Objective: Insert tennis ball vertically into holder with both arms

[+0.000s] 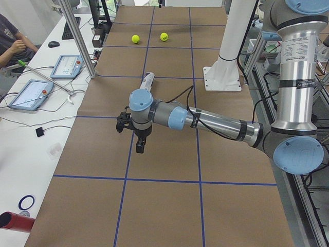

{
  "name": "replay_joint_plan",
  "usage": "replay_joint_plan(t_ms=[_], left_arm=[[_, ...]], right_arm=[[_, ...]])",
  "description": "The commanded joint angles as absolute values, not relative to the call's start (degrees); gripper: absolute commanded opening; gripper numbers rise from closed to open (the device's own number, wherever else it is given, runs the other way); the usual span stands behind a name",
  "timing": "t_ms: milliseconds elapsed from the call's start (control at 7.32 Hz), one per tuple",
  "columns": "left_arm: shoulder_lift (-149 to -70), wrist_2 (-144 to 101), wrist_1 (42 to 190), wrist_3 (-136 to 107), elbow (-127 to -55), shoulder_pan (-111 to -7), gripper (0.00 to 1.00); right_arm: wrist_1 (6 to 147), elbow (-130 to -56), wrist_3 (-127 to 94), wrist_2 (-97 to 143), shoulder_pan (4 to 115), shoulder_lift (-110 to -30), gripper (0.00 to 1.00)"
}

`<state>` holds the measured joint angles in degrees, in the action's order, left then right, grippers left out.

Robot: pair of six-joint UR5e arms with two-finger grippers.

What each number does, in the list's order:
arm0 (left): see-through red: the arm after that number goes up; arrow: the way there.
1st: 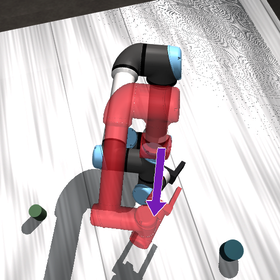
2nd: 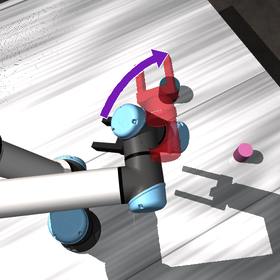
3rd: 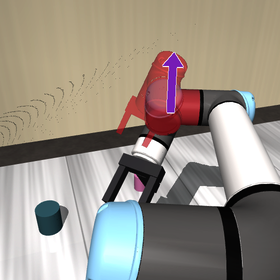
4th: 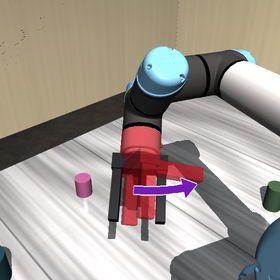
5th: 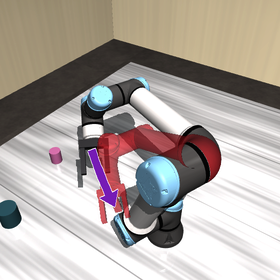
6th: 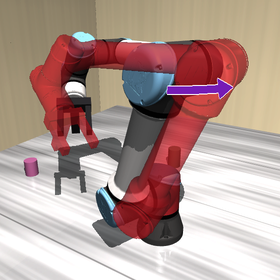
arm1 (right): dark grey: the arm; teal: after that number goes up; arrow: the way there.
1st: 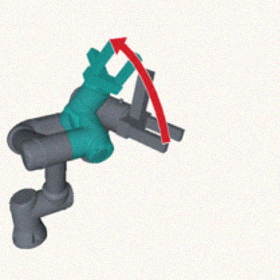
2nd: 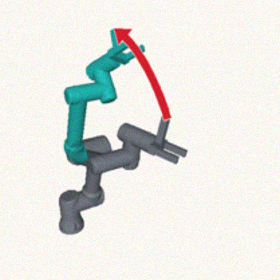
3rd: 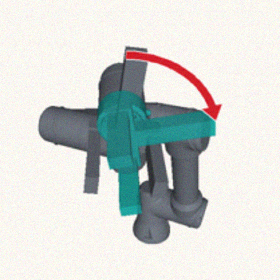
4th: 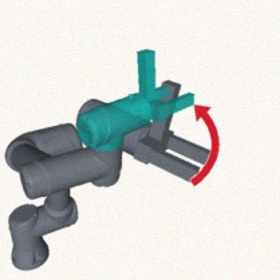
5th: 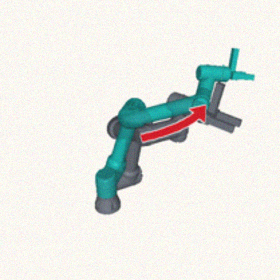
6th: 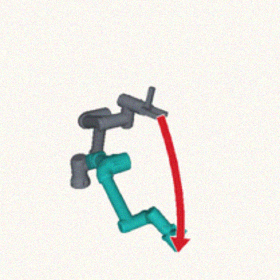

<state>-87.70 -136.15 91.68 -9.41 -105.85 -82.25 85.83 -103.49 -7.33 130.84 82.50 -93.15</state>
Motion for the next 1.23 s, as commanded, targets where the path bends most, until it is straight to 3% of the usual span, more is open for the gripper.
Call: replay_joint_plan(t_ms=[0,1092], left_arm=[[-87.37,-136.84,92.54,-9.4,-106.52,-82.27,0.99],[-89.46,-137.02,98.96,-11.16,-105.82,-81.83,0.99]], right_arm=[[85.69,-103.88,-7.38,131.22,82.62,-93.43,0.99],[85.43,-104.06,-7.38,132.18,82.53,-93.43,0.99]])
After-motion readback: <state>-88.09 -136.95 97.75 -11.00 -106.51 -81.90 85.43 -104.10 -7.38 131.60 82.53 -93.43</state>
